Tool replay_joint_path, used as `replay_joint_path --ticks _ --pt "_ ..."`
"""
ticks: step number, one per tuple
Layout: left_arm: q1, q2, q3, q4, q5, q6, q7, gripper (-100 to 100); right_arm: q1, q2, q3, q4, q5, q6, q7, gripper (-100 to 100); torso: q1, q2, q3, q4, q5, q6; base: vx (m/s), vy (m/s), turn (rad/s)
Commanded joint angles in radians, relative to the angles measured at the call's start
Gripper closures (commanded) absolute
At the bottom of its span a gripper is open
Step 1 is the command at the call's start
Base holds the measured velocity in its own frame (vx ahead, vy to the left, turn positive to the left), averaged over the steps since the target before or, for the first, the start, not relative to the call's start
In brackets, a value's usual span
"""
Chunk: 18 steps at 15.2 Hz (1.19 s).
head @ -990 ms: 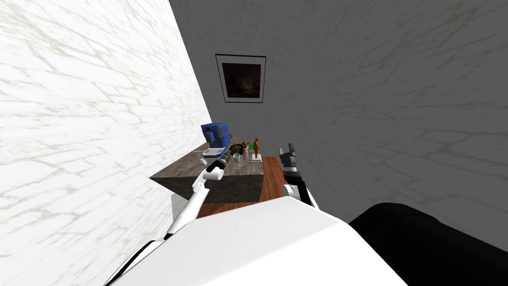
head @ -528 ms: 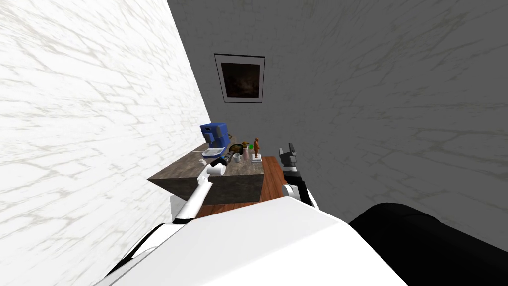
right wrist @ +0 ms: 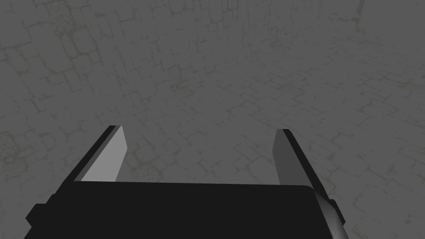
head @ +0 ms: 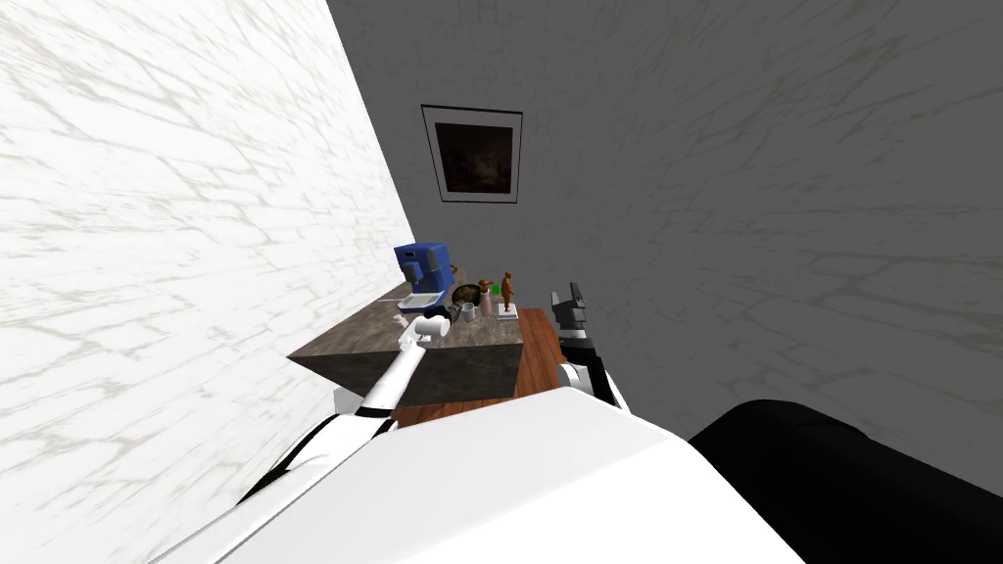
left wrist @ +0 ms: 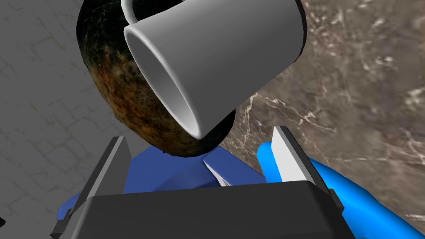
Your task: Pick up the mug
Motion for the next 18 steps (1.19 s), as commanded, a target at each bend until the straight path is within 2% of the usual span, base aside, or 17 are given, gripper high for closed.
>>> replay_joint_path --ticks 1,2,3,4,6,7,9,10,12,13,15,16,18 --pt "-0.039 0.0 -0.008 0.046 0.017 0.05 -0.013 -100 0.0 0.0 0.0 0.0 0.0 0.0 0.0 0 0.0 0.0 0.0 0.0 0.0 0.0 0.008 0.03 -0.051" --pt "-0.039 0.0 -0.008 0.046 0.017 0.063 -0.013 -100 0.0 0.0 0.0 0.0 0.0 0.0 0.0 0 0.0 0.0 0.0 0.0 0.0 0.0 0.005 0.023 -0.026" --pt "-0.081 -0.001 -0.018 0.086 0.039 0.089 -0.03 -100 0.0 0.0 0.0 0.0 0.0 0.0 0.0 0 0.0 0.0 0.0 0.0 0.0 0.0 0.007 0.03 -0.041" --pt "-0.093 -0.001 -0.018 0.103 0.039 0.11 -0.03 -100 0.0 0.0 0.0 0.0 0.0 0.0 0.0 0 0.0 0.0 0.0 0.0 0.0 0.0 0.012 0.036 -0.045" --pt "-0.093 -0.001 -0.018 0.103 0.039 0.132 -0.03 -100 0.0 0.0 0.0 0.0 0.0 0.0 0.0 0 0.0 0.0 0.0 0.0 0.0 0.0 0.008 0.023 -0.013" --pt "-0.141 -0.002 -0.029 0.15 0.062 0.167 -0.047 -100 0.0 0.0 0.0 0.0 0.0 0.0 0.0 0 0.0 0.0 0.0 0.0 0.0 0.0 0.009 0.025 -0.037" --pt "-0.147 -0.002 -0.029 0.16 0.062 0.199 -0.047 -100 0.0 0.0 0.0 0.0 0.0 0.0 0.0 0 0.0 0.0 0.0 0.0 0.0 0.0 0.01 0.027 -0.038" --pt "-0.186 -0.003 -0.039 0.194 0.084 0.229 -0.063 -100 0.0 0.0 0.0 0.0 0.0 0.0 0.0 0 0.0 0.0 0.0 0.0 0.0 0.0 0.011 0.032 -0.028" --pt "-0.199 -0.003 -0.039 0.216 0.084 0.266 -0.063 -100 0.0 0.0 0.0 0.0 0.0 0.0 0.0 0 0.001 0.0 0.0 0.0 0.0 0.0 0.012 0.032 -0.033" --pt "-0.239 -0.005 -0.048 0.247 0.105 0.294 -0.079 -100 0.0 0.0 0.0 0.0 0.0 0.0 0.0 0 0.0 0.0 0.0 0.0 0.0 0.0 0.013 0.03 -0.042" --pt "-0.25 -0.005 -0.048 0.27 0.105 0.33 -0.079 -100 0.0 0.0 0.0 0.0 0.0 0.0 0.0 0 0.001 -0.001 0.0 0.0 0.0 0.0 0.018 0.031 -0.034" --pt "-0.293 -0.007 -0.058 0.308 0.126 0.356 -0.094 -100 0.0 0.0 0.0 0.0 0.0 0.0 0.0 0 0.0 -0.001 0.0 0.0 0.0 0.0 0.018 0.026 -0.038" --pt "-0.3 -0.007 -0.058 0.323 0.126 0.392 -0.094 -100 0.0 0.0 0.0 0.0 0.0 0.0 0.0 0 0.0 -0.001 -0.001 0.0 0.0 0.0 0.02 0.028 -0.033"
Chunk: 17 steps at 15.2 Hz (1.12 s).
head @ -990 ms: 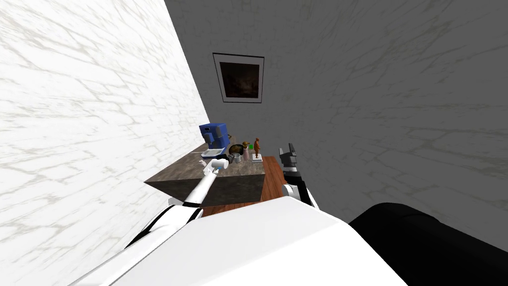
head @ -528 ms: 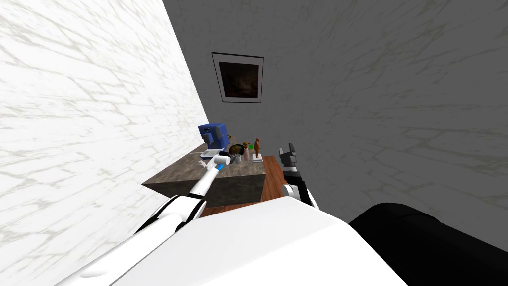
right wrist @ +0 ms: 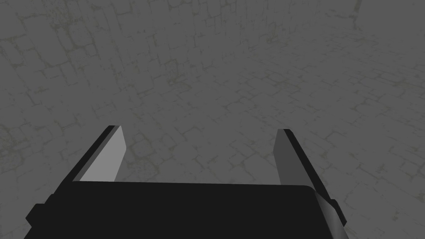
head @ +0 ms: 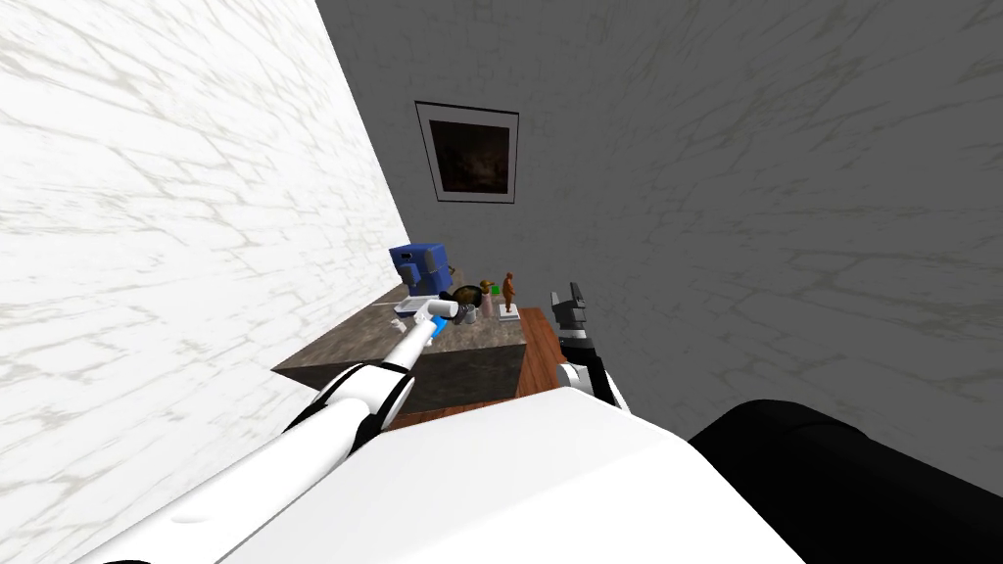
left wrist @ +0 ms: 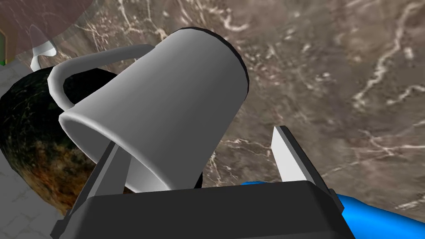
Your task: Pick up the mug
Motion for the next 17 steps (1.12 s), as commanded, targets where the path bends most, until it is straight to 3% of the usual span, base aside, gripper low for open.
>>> replay_joint_path --ticks 1,3,4,6,7,9,10,12,13,15,16,17 --pt "-0.05 -0.003 -0.011 0.05 0.022 0.05 -0.016 -100 0.0 0.0 0.0 0.0 0.0 0.0 0.0 0 0.0 0.0 0.0 0.0 0.0 0.0 0.024 0.028 -0.032" --pt "-0.057 -0.003 -0.011 0.062 0.022 0.086 -0.016 -100 0.0 0.0 0.0 0.0 0.0 0.0 0.0 0 0.0 0.0 0.0 0.0 0.0 0.0 0.021 0.029 -0.032" --pt "-0.097 -0.006 -0.019 0.097 0.042 0.115 -0.031 -100 0.0 0.0 0.0 0.0 0.0 0.0 0.0 0 0.0 0.0 0.0 0.0 0.0 0.0 0.022 0.03 -0.032" --pt "-0.103 -0.006 -0.019 0.111 0.042 0.144 -0.031 -100 0.0 0.0 0.0 0.0 0.0 0.0 0.0 0 0.0 0.0 0.0 0.0 0.0 0.0 0.022 0.028 -0.033" --pt "-0.143 -0.008 -0.027 0.147 0.06 0.174 -0.044 -100 0.0 0.0 0.0 0.0 0.0 0.0 0.0 0 0.0 0.0 0.0 0.0 0.0 0.0 0.026 0.025 -0.039" --pt "-0.147 -0.008 -0.027 0.157 0.06 0.198 -0.044 -100 0.0 0.0 0.0 0.0 0.0 0.0 0.0 0 0.0 -0.001 0.0 0.0 0.0 0.0 0.027 0.026 -0.025" --pt "-0.189 -0.011 -0.035 0.2 0.077 0.228 -0.057 -100 0.0 0.0 0.0 0.0 0.0 0.0 0.0 0 0.0 0.0 0.0 0.0 0.0 0.0 0.029 0.029 -0.028" --pt "-0.189 -0.011 -0.035 0.2 0.077 0.25 -0.057 -100 0.0 0.0 0.0 0.0 0.0 0.0 0.0 0 0.0 -0.001 0.0 0.0 0.0 0.0 0.027 0.025 -0.027" --pt "-0.228 -0.013 -0.042 0.241 0.092 0.284 -0.068 -100 0.0 0.0 0.0 0.0 0.0 0.0 0.0 0 0.0 0.0 0.0 0.0 0.0 0.0 0.028 0.021 -0.039" --pt "-0.228 -0.013 -0.042 0.241 0.092 0.297 -0.068 -100 0.0 0.0 0.0 0.0 0.0 0.0 0.0 0 0.0 -0.001 0.0 0.0 0.0 0.0 0.027 0.022 -0.028" --pt "-0.264 -0.016 -0.048 0.279 0.107 0.333 -0.079 -100 0.0 0.0 0.0 0.0 0.0 0.0 0.0 0 0.0 0.0 0.0 0.0 0.0 0.0 0.032 0.021 -0.027" --pt "-0.264 -0.016 -0.048 0.279 0.107 0.342 -0.079 -100 0.0 0.0 0.0 0.0 0.0 0.0 0.0 0 -0.001 -0.001 0.0 0.0 0.0 0.0 0.034 0.025 -0.036"
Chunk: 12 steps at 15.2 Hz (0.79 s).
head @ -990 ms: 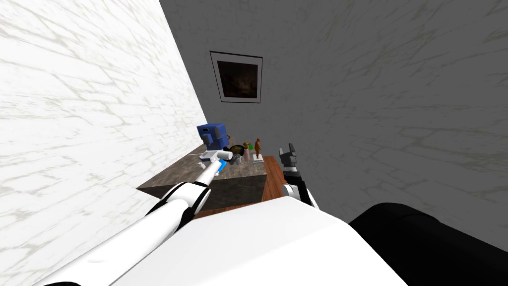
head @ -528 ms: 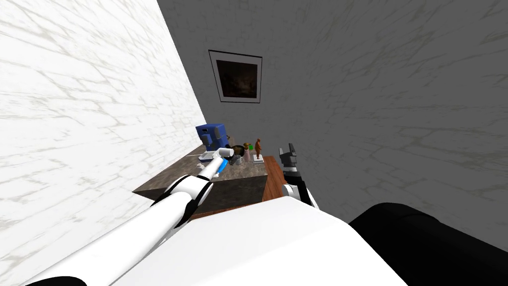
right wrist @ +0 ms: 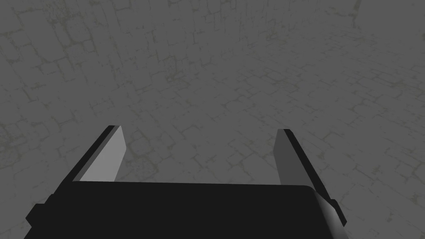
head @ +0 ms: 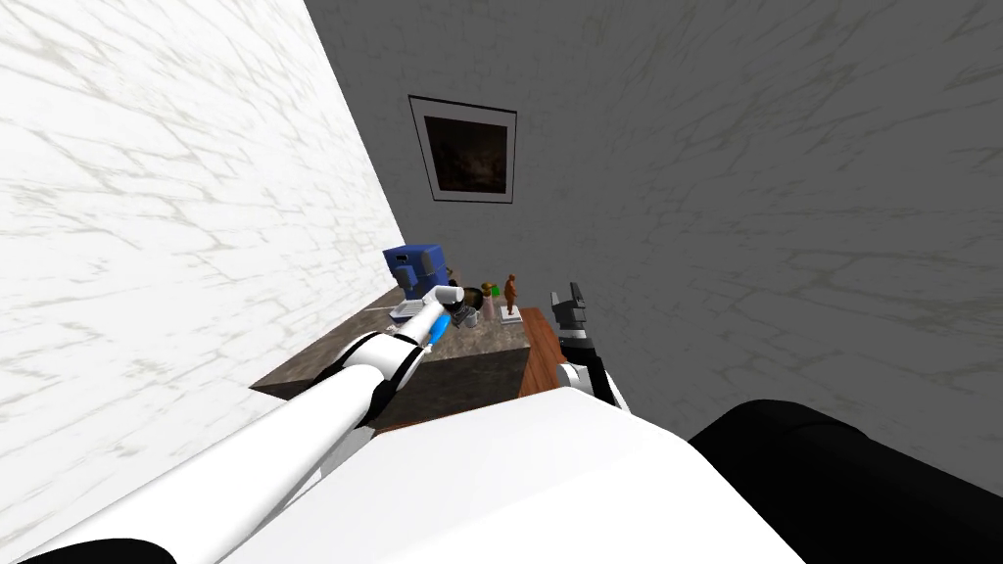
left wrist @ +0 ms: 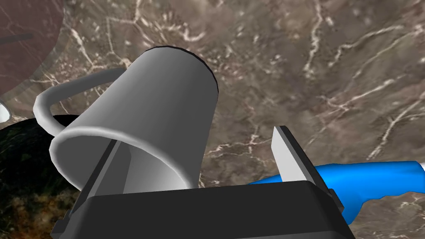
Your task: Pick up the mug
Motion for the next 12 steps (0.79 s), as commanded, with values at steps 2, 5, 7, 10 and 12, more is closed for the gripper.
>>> replay_joint_path --ticks 2,5,7,10,12 --pt "-0.044 -0.003 -0.008 0.045 0.018 0.064 -0.014 -100 0.0 0.0 0.0 0.0 0.0 0.0 0.0 0 0.0 0.0 0.0 0.0 0.0 0.0 0.045 0.027 -0.04" --pt "-0.1 -0.008 -0.018 0.102 0.041 0.131 -0.03 -100 0.0 0.0 0.0 0.0 0.0 0.0 0.0 0 0.0 -0.001 0.0 0.0 0.0 0.0 0.04 0.029 -0.035" --pt "-0.122 -0.009 -0.022 0.125 0.05 0.158 -0.037 -100 0.0 0.0 0.0 0.0 0.0 0.0 0.0 0 0.0 -0.001 0.0 0.0 0.0 0.0 0.039 0.022 -0.03" --pt "-0.154 -0.013 -0.027 0.158 0.063 0.196 -0.047 -100 0.0 0.0 0.0 0.0 0.0 0.0 0.0 0 -0.001 0.0 0.0 0.0 0.0 0.0 0.038 0.013 -0.026" --pt "-0.151 -0.013 -0.026 0.154 0.061 0.189 -0.045 -100 0.0 0.0 0.0 0.0 0.0 0.0 0.0 0 -0.001 -0.001 0.0 0.0 0.0 0.0 0.034 0.008 -0.028"
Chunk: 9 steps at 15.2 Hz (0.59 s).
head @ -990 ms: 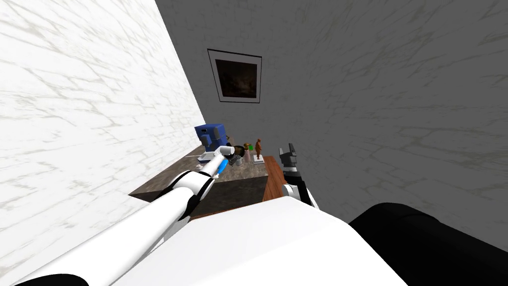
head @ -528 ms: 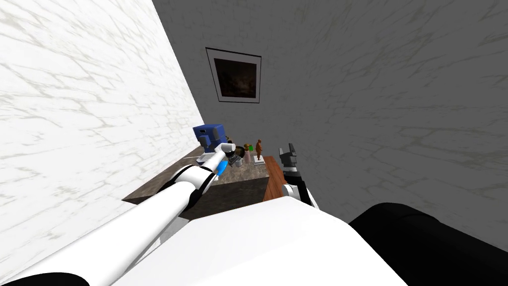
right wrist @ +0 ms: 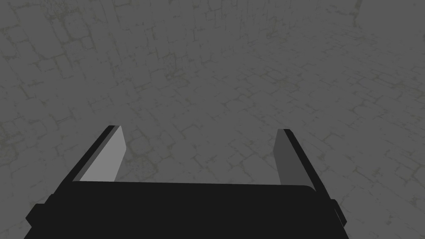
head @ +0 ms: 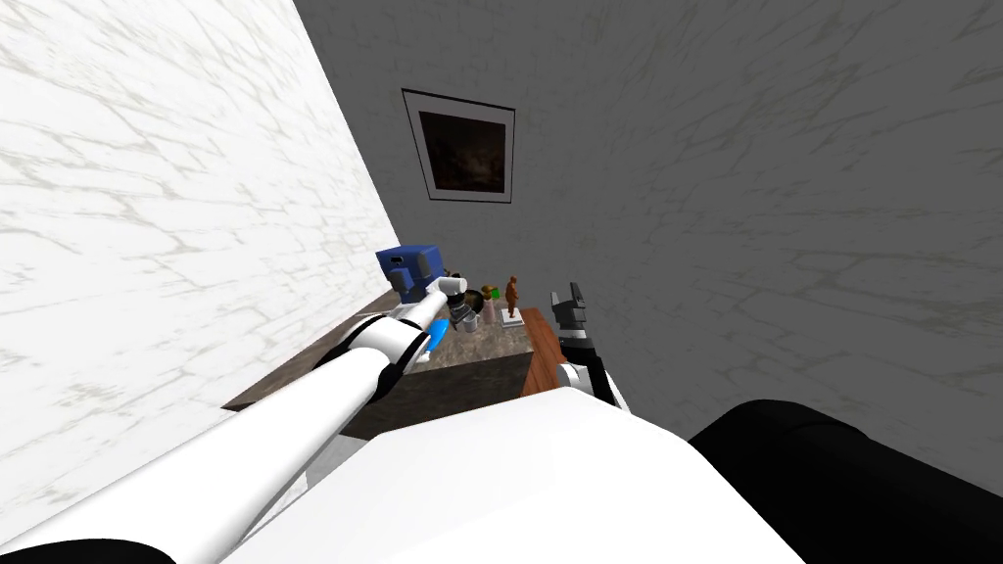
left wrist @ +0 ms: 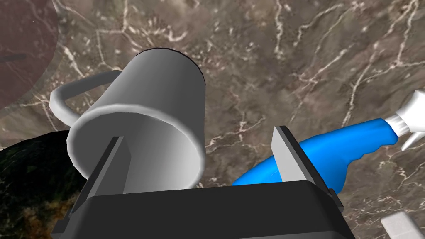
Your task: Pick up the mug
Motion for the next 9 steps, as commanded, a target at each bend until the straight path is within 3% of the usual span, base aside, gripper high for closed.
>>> replay_joint_path --ticks 1,3,4,5,9 --pt "0.021 -0.01 0.0 0.008 -0.013 -0.031 0.001 -100 0.0 0.0 0.0 0.0 0.0 0.0 0.0 0 0.0 0.0 0.0 0.0 0.0 0.0 0.008 0.011 -0.037" --pt "0.036 -0.016 -0.001 0.014 -0.021 -0.051 0.002 -100 0.0 0.0 0.0 0.0 0.0 0.0 0.0 0 0.001 0.001 0.001 0.0 0.0 0.0 0.002 0.015 -0.053" --pt "0.028 -0.012 -0.001 0.009 -0.015 -0.035 0.001 -100 0.0 0.0 0.0 0.0 0.0 0.0 0.0 0 0.001 0.002 0.001 0.0 0.0 0.0 -0.001 0.009 -0.018" --pt "0.029 -0.013 -0.001 0.012 -0.017 -0.041 0.001 100 0.0 0.0 0.0 0.0 0.0 0.0 0.0 0 0.0 0.002 0.001 0.001 0.0 0.0 0.0 0.0 0.0" --pt "0.029 -0.013 0.001 0.011 -0.015 -0.043 0.002 100 0.0 0.0 0.0 0.0 0.0 0.0 0.0 0 -0.001 0.002 0.001 0.0 -0.001 0.0 0.0 0.0 0.003"
